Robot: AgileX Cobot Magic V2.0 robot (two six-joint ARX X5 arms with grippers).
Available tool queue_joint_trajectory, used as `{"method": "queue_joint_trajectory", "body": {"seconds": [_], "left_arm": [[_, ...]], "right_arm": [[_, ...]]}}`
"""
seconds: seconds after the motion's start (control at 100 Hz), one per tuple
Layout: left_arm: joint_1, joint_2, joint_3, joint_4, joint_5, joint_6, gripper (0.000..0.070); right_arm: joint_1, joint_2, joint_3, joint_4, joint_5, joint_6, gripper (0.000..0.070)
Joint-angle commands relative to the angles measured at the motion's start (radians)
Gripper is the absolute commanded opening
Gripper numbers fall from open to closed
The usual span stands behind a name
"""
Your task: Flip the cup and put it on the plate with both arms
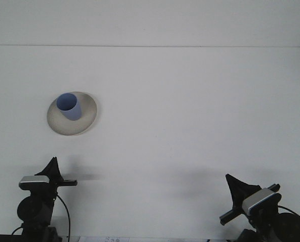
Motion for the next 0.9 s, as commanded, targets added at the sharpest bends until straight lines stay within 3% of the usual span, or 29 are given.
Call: {"method": "queue_joint_trajectory", "body": {"seconds": [0.0, 0.35, 0.5, 0.62, 0.8, 0.89], "left_arm": [[0.001, -0.001, -0.019, 0.011, -0.001, -0.002, 0.0016], [0.001, -0.001, -0.019, 0.011, -0.001, -0.002, 0.0016], [0.001, -0.001, -0.019, 0.011, -0.001, -0.002, 0.0016], [0.001, -0.001, -0.019, 0.011, -0.001, -0.002, 0.0016], [0.001, -0.001, -0.019, 0.010, -0.001, -0.002, 0.0016], [0.001, -0.001, -0.019, 0.011, -0.001, -0.002, 0.0016]], "right_arm": [[0.008, 0.003, 0.003, 0.013, 0.000, 0.006, 0.0006], [0.008, 0.003, 0.003, 0.013, 0.000, 0.006, 0.0006], [-0.085, 0.000, -0.013, 0.042, 0.029, -0.076, 0.0006], [-0.311, -0.042, -0.111, 0.202, -0.060, -0.112, 0.0006], [-0.669, -0.161, -0.359, 0.446, -0.311, -0.151, 0.0006], [-0.784, -0.187, -0.470, 0.543, -0.402, -0.148, 0.0006]]}}
